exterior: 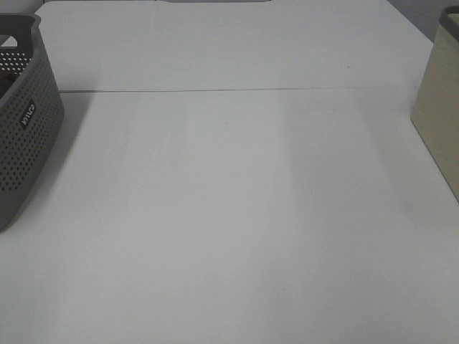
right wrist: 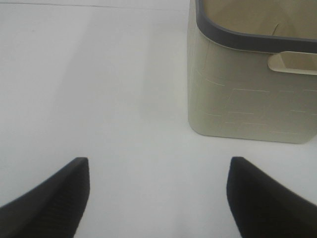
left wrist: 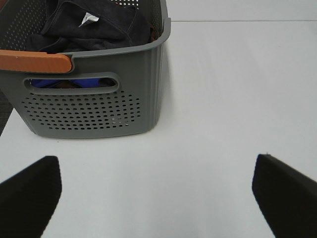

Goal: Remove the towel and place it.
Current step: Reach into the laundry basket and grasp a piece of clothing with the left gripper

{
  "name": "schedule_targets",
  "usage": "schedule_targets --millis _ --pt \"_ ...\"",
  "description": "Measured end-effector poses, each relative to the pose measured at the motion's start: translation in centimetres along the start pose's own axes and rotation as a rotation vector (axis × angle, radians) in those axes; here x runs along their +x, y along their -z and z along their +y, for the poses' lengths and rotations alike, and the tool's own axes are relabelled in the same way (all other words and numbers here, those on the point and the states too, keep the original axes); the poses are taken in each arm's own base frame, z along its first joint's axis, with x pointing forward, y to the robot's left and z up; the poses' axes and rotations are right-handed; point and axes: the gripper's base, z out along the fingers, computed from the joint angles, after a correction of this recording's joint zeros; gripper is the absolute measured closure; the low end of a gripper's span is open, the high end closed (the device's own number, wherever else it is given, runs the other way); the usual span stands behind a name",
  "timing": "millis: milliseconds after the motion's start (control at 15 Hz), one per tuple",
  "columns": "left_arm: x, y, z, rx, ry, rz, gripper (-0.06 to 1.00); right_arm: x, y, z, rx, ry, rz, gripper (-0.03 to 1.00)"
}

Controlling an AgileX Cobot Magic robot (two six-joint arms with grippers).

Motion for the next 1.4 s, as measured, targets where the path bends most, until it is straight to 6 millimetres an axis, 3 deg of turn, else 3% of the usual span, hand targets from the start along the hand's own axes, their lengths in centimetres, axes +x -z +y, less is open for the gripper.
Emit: schedule_targets --millis 1400 --pt "0.0 0.0 0.0 0.0 0.0 0.0 -0.05 0.0 0.0 0.0 0.0 0.0 0.0 0.22"
